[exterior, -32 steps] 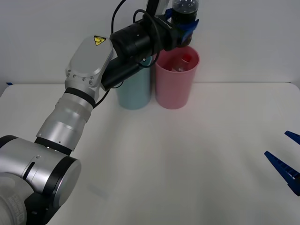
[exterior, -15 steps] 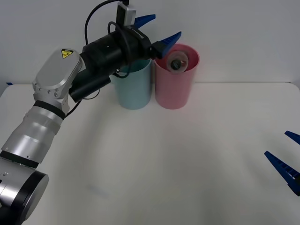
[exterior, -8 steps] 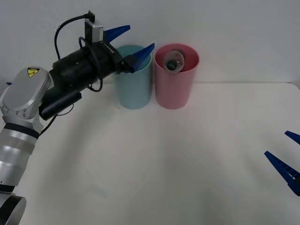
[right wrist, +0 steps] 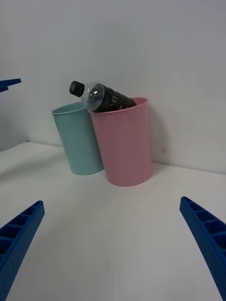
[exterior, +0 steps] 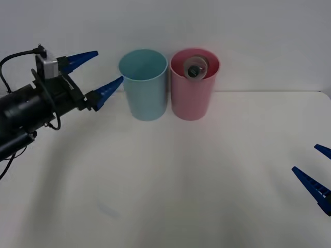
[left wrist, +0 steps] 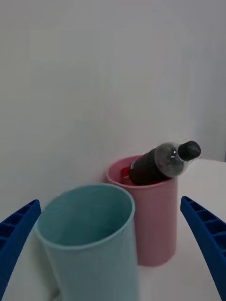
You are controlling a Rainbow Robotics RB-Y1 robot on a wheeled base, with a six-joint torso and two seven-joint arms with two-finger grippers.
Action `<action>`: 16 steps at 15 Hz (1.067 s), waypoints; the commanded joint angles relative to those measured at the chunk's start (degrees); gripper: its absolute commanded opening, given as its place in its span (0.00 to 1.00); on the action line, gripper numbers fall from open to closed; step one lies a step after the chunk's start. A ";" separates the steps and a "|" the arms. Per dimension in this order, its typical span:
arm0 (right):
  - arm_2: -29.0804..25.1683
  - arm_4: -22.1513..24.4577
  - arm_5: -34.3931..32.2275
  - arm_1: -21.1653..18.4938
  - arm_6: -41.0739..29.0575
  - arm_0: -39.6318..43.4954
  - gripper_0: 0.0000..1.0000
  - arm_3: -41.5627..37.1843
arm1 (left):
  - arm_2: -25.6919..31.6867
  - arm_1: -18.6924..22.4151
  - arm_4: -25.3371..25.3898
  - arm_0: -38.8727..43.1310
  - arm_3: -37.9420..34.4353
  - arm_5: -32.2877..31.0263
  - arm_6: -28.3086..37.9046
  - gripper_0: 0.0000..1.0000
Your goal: Grasp the object on the table and drop it into the matching bin: aluminum can to the light blue bin, PET bottle to the pink bin.
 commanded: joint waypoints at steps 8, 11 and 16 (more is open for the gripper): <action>0.00 0.00 0.00 0.00 0.00 0.00 1.00 0.00 | 16.35 1.15 -0.44 19.83 -11.43 -9.70 -0.87 1.00; 0.00 0.00 0.00 0.00 0.00 0.00 1.00 0.00 | 18.20 2.73 1.31 24.13 -11.43 -9.70 -4.39 1.00; 0.00 0.00 0.00 0.00 0.00 0.00 1.00 0.00 | 21.10 3.61 5.71 30.90 -11.52 -11.46 -6.67 1.00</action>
